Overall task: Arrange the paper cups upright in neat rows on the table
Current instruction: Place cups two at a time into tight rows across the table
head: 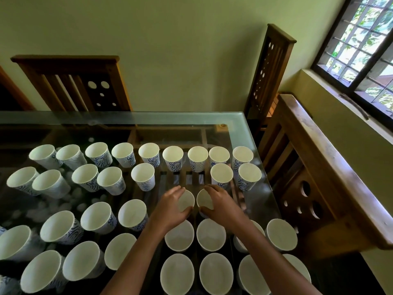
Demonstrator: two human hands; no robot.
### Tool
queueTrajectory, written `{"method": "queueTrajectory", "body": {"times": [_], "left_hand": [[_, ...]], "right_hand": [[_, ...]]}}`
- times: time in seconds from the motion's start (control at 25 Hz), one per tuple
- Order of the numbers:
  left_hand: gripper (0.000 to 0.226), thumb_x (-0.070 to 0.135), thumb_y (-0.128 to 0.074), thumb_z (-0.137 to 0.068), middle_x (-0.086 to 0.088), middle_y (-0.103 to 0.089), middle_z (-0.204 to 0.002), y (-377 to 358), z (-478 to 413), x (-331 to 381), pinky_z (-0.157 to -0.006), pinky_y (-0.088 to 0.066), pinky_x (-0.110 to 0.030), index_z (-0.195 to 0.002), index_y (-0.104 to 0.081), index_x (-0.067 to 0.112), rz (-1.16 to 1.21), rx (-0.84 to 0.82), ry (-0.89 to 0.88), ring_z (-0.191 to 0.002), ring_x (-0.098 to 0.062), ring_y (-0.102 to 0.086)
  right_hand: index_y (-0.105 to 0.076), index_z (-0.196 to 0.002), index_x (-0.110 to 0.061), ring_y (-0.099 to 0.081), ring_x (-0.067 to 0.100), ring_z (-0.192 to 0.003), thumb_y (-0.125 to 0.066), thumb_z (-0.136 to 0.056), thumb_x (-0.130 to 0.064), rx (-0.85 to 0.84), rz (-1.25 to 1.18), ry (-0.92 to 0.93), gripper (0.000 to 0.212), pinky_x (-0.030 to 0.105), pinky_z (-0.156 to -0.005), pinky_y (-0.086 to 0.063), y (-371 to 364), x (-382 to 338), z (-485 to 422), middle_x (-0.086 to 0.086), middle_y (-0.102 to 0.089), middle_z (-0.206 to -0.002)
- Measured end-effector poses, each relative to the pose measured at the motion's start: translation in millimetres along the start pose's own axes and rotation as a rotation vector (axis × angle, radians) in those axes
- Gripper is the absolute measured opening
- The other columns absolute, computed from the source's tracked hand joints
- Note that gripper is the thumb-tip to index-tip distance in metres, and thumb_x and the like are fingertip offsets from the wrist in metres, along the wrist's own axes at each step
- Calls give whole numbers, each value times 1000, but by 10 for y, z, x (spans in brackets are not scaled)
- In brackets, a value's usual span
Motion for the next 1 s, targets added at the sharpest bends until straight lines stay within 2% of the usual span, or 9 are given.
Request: {"method": "queueTrajectory", "body": {"times": [0.12, 0.28, 0.44, 0.56, 0.72, 0.84, 1.0], "left_hand": [[65, 34, -66, -82, -4, -37, -147, 12, -35, 49, -108, -28, -28, -138, -40, 14, 1, 6, -13, -135, -19, -33], [66, 41, -63, -83, -1, -36, -147, -41, -223, 252, -108, -29, -29, -140, -38, 18, -16, -13, -47, -135, -17, -32], [63, 40, -63, -84, -1, -40, -144, -189, -533, 568, -107, -30, -28, -138, -40, 17, -25, 23, -77, -131, -17, -37], [66, 43, -65, -81, -1, -43, -142, -319, -769, 762, -105, -35, -33, -136, -42, 16, -66, 59, -53, -129, -18, -40], [69, 44, -66, -79, -2, -42, -141, -464, -934, 900, -103, -36, -31, -136, -41, 13, -90, 92, -39, -127, -19, -40], [70, 42, -67, -80, -1, -40, -143, -535, -966, 956, -105, -35, -30, -138, -39, 14, -92, 90, -26, -129, -19, -40], [66, 39, -68, -80, -2, -43, -142, -575, -1007, 978, -104, -35, -28, -136, -42, 14, -74, 95, -17, -127, -18, -43]], "right_hand": [[-36, -140, -12, -35, 21, -131, -63, -87, -28, 25, -9, 0, 61, 29, -104, -32, 48, 15, -1, 5, -37, -145], [-43, -136, -13, -38, 24, -131, -62, -88, -26, 141, -31, -86, 53, 39, -109, -34, 221, 260, -46, 5, -43, -142], [-51, -128, -8, -47, 24, -122, -60, -88, -20, 227, -126, -231, 43, 31, -103, -37, 483, 670, -124, 9, -51, -134], [-48, -131, -10, -43, 24, -125, -65, -85, -28, 272, -23, -265, 52, 31, -106, -32, 611, 1008, -212, 9, -48, -136], [-41, -135, -15, -38, 20, -129, -63, -84, -39, 229, 54, -270, 61, 32, -110, -32, 622, 1206, -330, 4, -42, -141], [-41, -134, -15, -39, 19, -128, -65, -83, -41, 233, 55, -267, 62, 32, -107, -36, 591, 1235, -374, 3, -43, -140], [-40, -135, -13, -37, 17, -129, -63, -85, -40, 202, 26, -256, 61, 27, -105, -33, 583, 1250, -398, 3, -43, -140]]}}
Point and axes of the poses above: each hand's wrist, its own z-axis away from the middle knuckle, its own y-axis out of the back of the hand, x = y × z, the point moved 2 cm from there along -z, towards the middle knuckle
